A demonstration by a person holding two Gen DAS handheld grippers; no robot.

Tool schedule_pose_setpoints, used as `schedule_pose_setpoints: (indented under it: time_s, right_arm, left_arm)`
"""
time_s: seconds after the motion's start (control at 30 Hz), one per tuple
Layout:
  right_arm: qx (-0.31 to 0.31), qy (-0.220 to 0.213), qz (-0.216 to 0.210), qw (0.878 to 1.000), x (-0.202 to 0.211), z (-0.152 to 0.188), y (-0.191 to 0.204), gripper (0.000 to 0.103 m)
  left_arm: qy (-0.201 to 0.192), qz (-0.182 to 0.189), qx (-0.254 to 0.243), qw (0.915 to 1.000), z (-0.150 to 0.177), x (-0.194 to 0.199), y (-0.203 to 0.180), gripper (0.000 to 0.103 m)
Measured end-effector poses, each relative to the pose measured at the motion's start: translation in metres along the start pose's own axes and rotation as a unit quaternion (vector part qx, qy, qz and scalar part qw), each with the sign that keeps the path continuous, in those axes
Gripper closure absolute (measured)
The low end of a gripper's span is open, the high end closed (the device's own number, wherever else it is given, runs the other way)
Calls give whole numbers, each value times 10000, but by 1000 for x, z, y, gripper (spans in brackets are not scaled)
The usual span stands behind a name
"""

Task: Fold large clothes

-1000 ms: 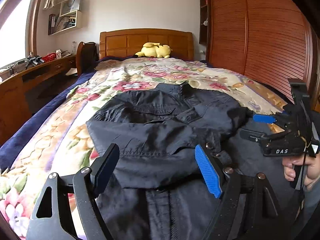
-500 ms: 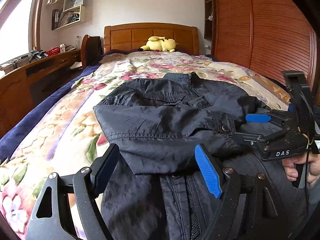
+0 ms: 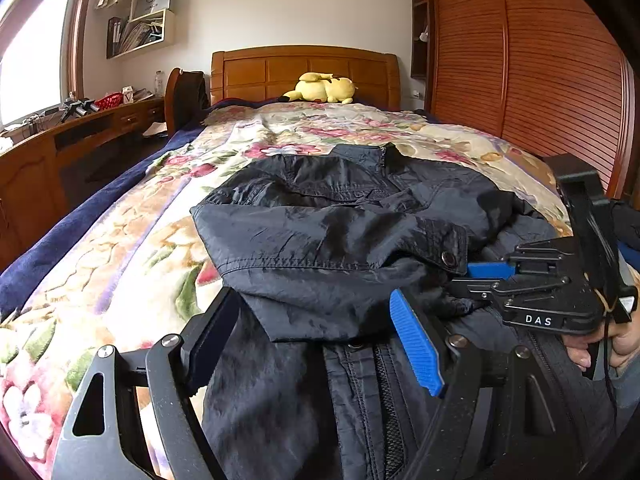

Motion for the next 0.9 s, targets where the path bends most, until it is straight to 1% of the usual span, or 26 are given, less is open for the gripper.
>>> schedule_pose_setpoints:
  time_s: [0.03, 0.1, 0.2, 0.23, 0.3, 0.43, 0.5, 0.67, 0.7, 0.77, 0.83, 0.87, 0.9]
  right_arm:
    - [77, -19, -23, 10000, 1, 0, 3, 90]
    - [151, -94, -32, 9998, 5, -1, 4, 93]
    - [86, -307, -13, 9995, 16, -3, 1, 96]
    - [55, -372, 6, 9993, 20, -1, -1, 103]
    - [31, -535, 155, 9984, 31, -1, -6, 103]
    - [-96, -879, 244, 9958, 55, -3, -20, 103]
    - [-239, -918, 190, 9953, 58, -1, -26, 103]
    - [-279, -869, 261, 9955, 53, 3, -25, 103]
    - [-327, -846, 211, 9957, 51, 4, -24, 103]
    - [-439, -730, 119, 9963, 42, 0, -27, 89]
    - [-463, -553, 135, 9973, 33, 1, -26, 43]
    - [-485, -530, 88, 9974, 30, 1, -26, 36]
    - [-499, -506, 70, 9974, 27, 1, -25, 34]
  left_arm:
    - [2, 12, 0, 10000, 0, 0, 0, 24]
    - [-21, 15, -3, 10000, 0, 1, 1, 24]
    - [-37, -9, 2, 10000, 0, 1, 1, 24]
    - [-32, -14, 4, 10000, 0, 1, 1, 24]
    - [-29, -15, 3, 10000, 1, 2, 1, 24]
    - [-35, -19, 5, 10000, 1, 1, 1, 24]
    - [-28, -18, 13, 10000, 1, 1, 1, 24]
    - [-34, -16, 40, 10000, 1, 2, 3, 24]
    - [-37, -19, 47, 10000, 1, 1, 3, 24]
    - [-37, -18, 57, 10000, 1, 1, 3, 24]
    - [-36, -19, 46, 10000, 1, 1, 3, 24]
    - [-34, -14, 44, 10000, 1, 1, 3, 24]
    - [-34, -17, 43, 10000, 2, 1, 3, 24]
Point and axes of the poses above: each gripper's, at about its wrist camera, not at the fingertips, and x roughly against the way its jaws point, y to its left, z to its underside, the point moved 1 cm from there along -x, roughly the way its jaws point, and after that the axes turned 9 degrees about -y, right-handed, at the moved point
